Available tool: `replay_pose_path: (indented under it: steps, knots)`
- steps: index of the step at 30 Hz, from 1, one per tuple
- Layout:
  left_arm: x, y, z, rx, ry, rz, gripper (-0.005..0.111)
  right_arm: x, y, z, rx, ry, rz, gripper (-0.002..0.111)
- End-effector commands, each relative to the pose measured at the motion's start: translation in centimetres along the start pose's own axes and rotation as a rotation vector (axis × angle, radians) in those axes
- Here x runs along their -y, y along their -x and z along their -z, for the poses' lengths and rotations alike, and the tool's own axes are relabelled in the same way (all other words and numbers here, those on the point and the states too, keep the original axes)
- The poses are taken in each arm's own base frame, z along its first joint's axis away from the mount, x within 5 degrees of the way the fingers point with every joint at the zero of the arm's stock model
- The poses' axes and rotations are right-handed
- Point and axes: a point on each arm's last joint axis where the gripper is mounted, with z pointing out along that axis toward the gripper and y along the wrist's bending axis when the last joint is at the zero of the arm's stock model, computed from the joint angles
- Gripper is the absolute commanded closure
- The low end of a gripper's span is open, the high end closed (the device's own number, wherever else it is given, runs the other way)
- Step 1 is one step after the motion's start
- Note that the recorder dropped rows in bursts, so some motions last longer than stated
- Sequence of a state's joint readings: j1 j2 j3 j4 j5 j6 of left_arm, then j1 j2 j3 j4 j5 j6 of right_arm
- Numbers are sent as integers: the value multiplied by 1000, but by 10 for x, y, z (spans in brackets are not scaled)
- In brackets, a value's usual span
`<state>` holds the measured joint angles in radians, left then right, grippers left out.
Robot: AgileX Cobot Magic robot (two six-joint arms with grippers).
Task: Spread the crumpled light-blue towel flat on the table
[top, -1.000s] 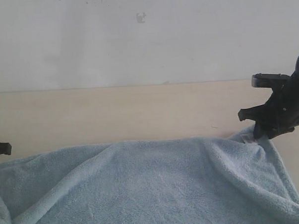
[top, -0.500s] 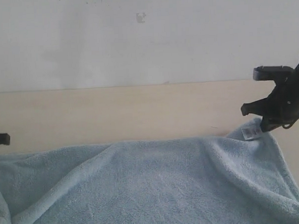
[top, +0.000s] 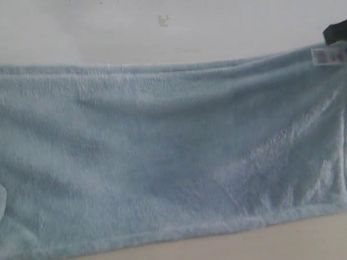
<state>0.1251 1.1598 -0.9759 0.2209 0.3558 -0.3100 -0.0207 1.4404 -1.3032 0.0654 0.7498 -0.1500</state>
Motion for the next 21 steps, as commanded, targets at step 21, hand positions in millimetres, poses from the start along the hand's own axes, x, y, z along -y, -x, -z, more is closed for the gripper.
replay_pose_path:
  steps: [21]
  knots:
    - [20,-22,-95,77,-110,-128,103,20,0,-82,93,-154,42,108]
